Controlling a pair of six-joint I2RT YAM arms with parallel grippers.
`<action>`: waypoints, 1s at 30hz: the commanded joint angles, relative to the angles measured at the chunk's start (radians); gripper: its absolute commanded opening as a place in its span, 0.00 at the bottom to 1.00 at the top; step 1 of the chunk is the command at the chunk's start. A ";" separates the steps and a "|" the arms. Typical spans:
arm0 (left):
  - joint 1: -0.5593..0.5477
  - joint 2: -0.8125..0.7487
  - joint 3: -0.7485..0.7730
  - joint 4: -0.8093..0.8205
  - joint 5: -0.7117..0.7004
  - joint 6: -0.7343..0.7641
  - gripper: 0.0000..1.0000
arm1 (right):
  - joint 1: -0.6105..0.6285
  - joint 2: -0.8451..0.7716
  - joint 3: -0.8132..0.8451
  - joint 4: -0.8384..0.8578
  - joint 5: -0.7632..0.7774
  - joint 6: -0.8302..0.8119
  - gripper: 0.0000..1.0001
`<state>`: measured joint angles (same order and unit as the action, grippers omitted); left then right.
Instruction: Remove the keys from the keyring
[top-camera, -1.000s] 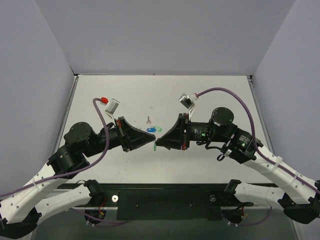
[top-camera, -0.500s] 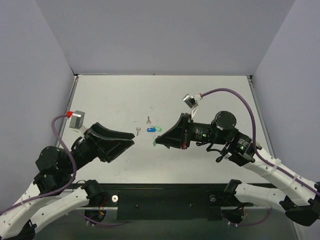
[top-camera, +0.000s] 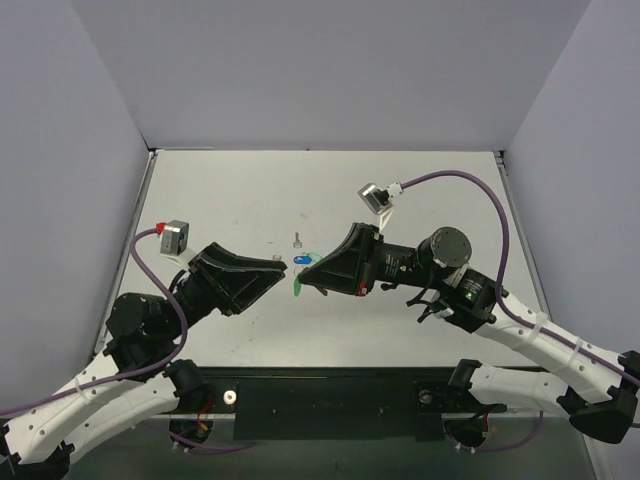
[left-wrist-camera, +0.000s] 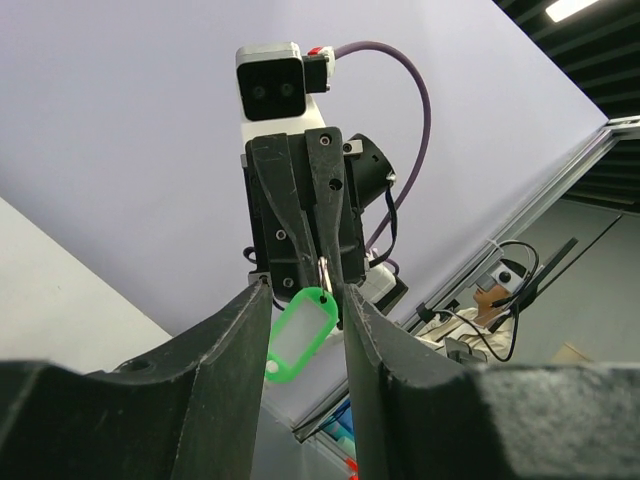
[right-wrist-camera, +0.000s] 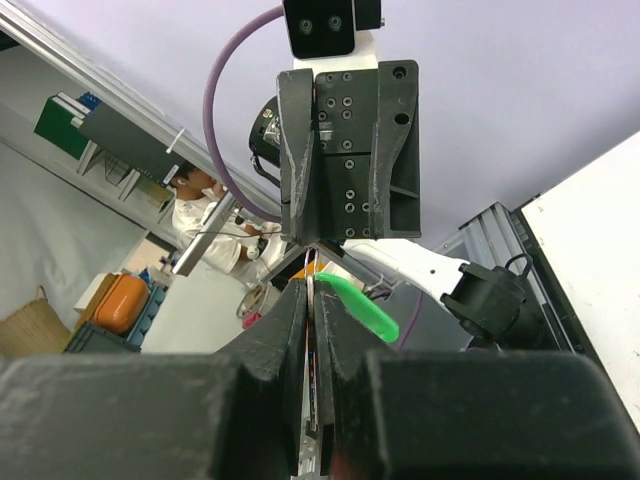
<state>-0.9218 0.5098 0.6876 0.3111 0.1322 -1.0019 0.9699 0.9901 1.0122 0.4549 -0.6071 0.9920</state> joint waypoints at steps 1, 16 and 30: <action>-0.005 0.015 0.053 0.091 0.020 0.008 0.43 | 0.016 0.012 0.046 0.088 0.006 -0.003 0.00; -0.011 0.042 0.070 0.045 0.040 0.016 0.29 | 0.038 0.036 0.071 0.065 0.017 -0.023 0.00; -0.023 0.067 0.093 0.022 0.041 0.023 0.04 | 0.056 0.045 0.081 0.033 0.026 -0.050 0.00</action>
<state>-0.9375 0.5667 0.7269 0.3225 0.1619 -0.9977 1.0153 1.0290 1.0393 0.4366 -0.5808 0.9646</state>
